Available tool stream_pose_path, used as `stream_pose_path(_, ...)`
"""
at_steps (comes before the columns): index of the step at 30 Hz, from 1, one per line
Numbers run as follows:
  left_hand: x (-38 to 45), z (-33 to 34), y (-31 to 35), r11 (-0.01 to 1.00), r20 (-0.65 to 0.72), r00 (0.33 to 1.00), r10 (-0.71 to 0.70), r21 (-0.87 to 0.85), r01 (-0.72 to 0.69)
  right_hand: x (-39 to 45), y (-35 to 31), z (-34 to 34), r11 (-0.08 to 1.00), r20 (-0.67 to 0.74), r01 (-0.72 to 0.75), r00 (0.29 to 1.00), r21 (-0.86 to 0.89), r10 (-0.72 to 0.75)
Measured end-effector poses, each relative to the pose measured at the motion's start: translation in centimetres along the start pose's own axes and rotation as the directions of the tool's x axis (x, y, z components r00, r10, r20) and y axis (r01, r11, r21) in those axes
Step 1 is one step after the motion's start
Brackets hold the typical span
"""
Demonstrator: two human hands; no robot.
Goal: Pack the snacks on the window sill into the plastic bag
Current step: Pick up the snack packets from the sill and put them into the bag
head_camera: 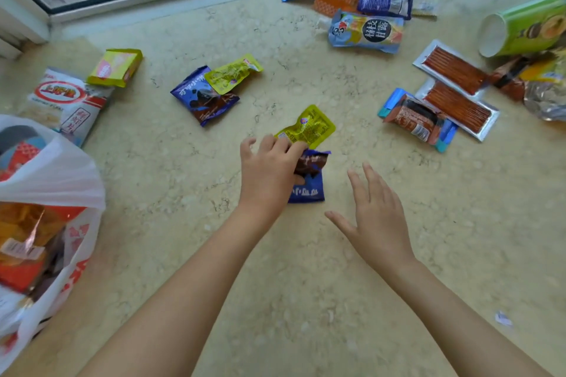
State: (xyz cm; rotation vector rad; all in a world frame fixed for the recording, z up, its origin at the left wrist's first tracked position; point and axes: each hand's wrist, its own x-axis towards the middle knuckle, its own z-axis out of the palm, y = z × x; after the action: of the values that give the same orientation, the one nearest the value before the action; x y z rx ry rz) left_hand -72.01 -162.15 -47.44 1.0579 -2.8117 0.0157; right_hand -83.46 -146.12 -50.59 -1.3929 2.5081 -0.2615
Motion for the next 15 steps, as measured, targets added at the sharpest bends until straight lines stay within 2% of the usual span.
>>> stream_pose_path(2,2.5,0.6,-0.2,0.997,-0.114,0.991,0.074,-0.005,-0.075,1.4,0.3,-0.2,1.000,-0.002,-0.005,1.000,0.006,0.005)
stream_pose_path(4,4.5,1.2,0.0,0.989,-0.161,0.978,0.134,-0.035,-0.141,2.7,0.5,-0.4,0.999,0.006,-0.018,1.000,0.040,0.017)
stream_pose_path(7,6.3,2.6,0.2,0.990,-0.088,0.988,0.130,-0.044,-0.135,4.6,0.6,-0.5,0.995,0.002,-0.025,1.000,0.093,0.024)
stream_pose_path(9,6.5,3.2,0.2,0.991,0.072,0.997,-0.027,-0.132,0.036,5.5,0.5,-0.5,0.991,0.018,-0.026,1.000,0.133,0.024)
stream_pose_path(11,6.7,3.4,0.2,0.895,0.292,0.928,-0.232,-0.309,0.321,6.2,0.0,-0.4,0.978,0.044,-0.040,0.999,0.202,0.031)
stream_pose_path(12,6.7,3.4,0.1,0.831,0.362,0.888,-0.284,-0.369,0.416,6.6,-0.3,-0.3,0.967,0.058,-0.052,0.998,0.249,0.039)
stream_pose_path(15,6.8,3.3,0.0,0.687,0.407,0.849,-0.338,-0.510,0.518,7.5,-1.2,0.0,0.930,0.066,-0.079,0.996,0.360,0.058)
